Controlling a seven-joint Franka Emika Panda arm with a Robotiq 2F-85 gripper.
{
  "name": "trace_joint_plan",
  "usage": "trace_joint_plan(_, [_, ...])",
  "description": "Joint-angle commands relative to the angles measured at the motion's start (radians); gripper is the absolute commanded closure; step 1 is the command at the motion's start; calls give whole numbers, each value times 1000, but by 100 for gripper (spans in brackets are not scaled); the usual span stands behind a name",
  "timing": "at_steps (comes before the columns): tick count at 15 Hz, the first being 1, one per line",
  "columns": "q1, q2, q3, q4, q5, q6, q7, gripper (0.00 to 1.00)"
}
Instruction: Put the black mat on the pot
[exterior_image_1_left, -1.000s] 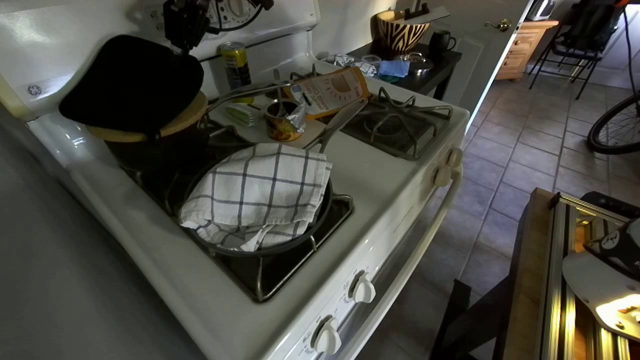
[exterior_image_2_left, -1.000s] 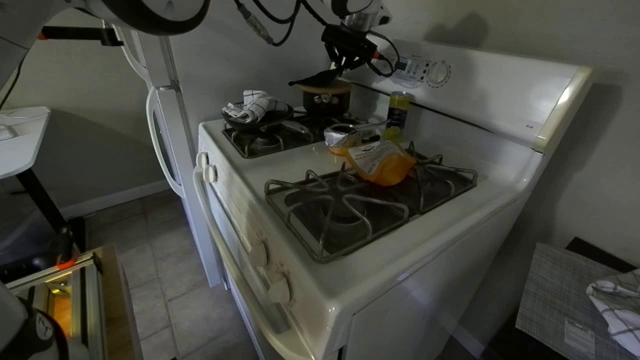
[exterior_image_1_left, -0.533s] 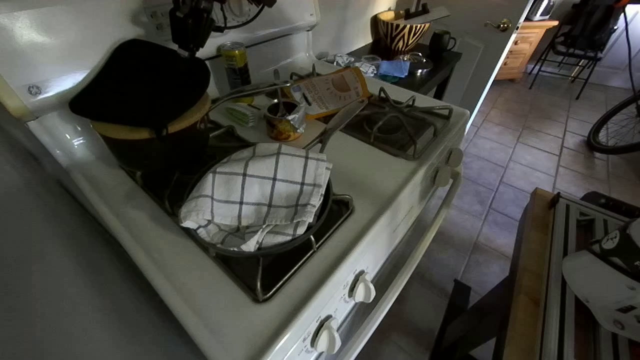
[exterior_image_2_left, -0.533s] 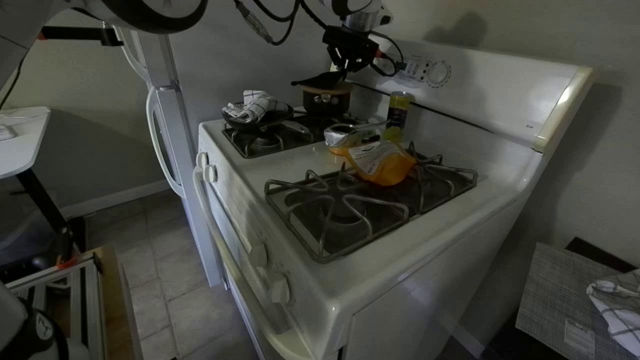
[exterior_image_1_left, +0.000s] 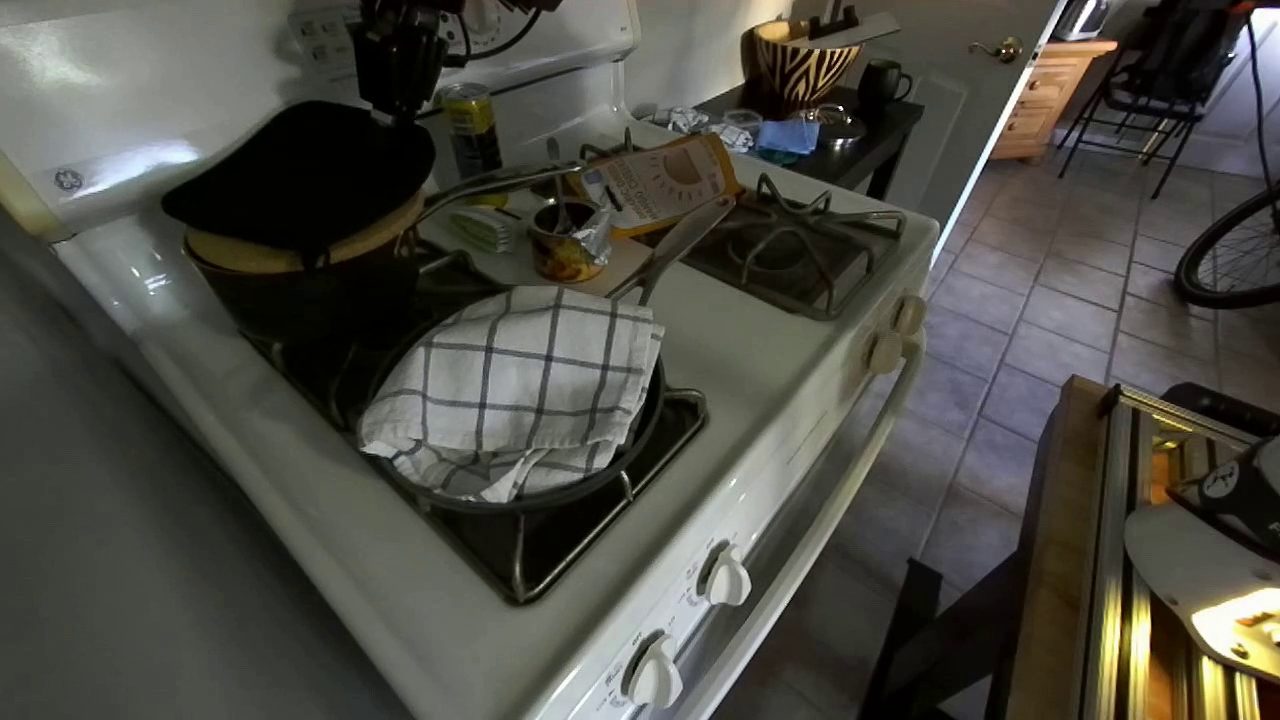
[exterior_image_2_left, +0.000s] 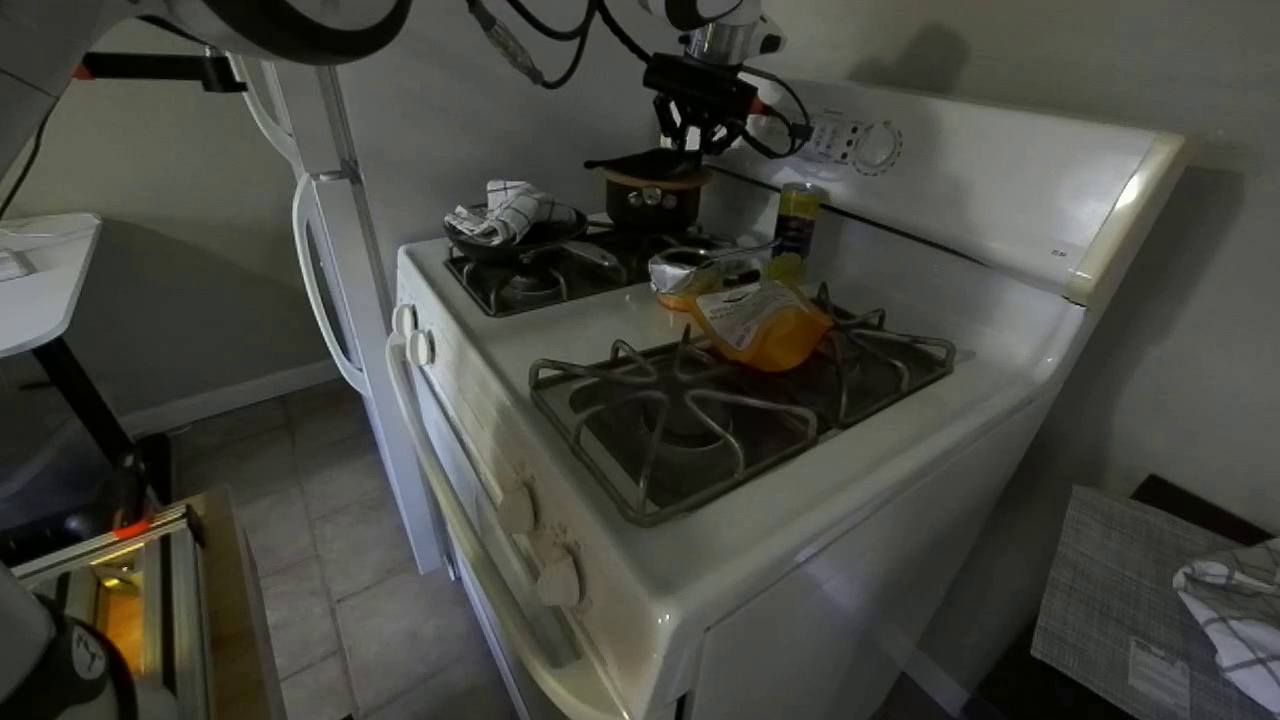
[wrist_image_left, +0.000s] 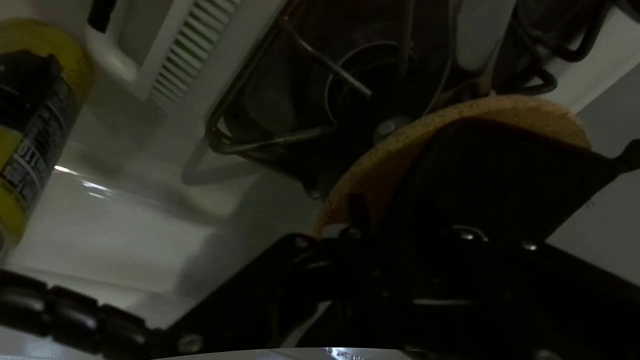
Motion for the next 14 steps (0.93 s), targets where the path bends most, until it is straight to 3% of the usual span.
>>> trace_joint_plan(1, [13, 19, -14, 46, -29, -88, 48, 38])
trace_joint_plan(6, [35, -4, -44, 70, -82, -147, 85, 1])
trace_joint_plan(10, [67, -56, -102, 94, -184, -171, 146, 0])
trace_joint_plan(14, [19, -159, -51, 39, -114, -426, 39, 1])
